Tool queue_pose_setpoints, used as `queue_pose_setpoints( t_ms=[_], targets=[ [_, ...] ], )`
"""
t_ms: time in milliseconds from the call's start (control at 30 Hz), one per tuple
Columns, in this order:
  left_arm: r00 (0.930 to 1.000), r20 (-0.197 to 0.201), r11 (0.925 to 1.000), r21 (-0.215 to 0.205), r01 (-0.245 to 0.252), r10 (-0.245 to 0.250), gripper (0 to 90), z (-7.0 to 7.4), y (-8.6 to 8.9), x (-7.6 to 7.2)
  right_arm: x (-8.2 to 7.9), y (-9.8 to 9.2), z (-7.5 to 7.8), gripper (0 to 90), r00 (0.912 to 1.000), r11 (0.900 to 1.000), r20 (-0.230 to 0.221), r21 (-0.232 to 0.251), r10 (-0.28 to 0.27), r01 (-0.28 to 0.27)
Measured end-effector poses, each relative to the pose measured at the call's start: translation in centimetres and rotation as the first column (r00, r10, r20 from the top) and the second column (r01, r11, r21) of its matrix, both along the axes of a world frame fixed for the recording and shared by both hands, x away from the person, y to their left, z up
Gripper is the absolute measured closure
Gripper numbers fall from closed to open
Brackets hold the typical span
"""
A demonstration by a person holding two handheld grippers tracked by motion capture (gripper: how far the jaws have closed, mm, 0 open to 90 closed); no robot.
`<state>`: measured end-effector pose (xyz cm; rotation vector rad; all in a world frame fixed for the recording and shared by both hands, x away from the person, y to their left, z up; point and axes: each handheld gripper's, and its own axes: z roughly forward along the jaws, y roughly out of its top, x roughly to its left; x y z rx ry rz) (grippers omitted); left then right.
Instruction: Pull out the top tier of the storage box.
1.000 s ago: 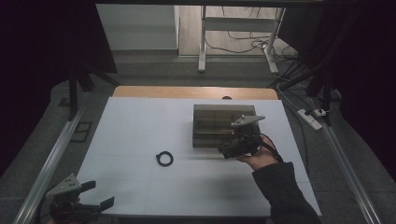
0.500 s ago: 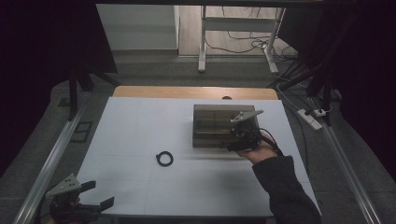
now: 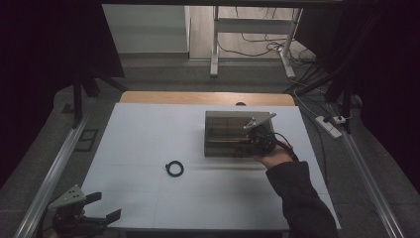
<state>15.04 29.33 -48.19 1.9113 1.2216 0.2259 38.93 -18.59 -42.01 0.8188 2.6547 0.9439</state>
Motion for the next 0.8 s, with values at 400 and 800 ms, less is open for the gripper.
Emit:
queue_pose_setpoints(
  t_ms=[400, 800],
  targets=[
    [1.0, 0.0, 1.0, -0.002, 0.001, -0.001, 0.9, -0.01, -0.01, 0.0, 0.51, -0.14, -0.31, 78.6, 0.9976, 0.998, -0.022, -0.023, 0.066, -0.067],
    [1.0, 0.0, 1.0, -0.002, 0.001, -0.001, 0.9, -0.01, 0.0, -0.01, -0.22, -0.17, -0.22, 80.5, 0.9931, 0.993, -0.037, -0.035, 0.111, -0.113]
  ],
)
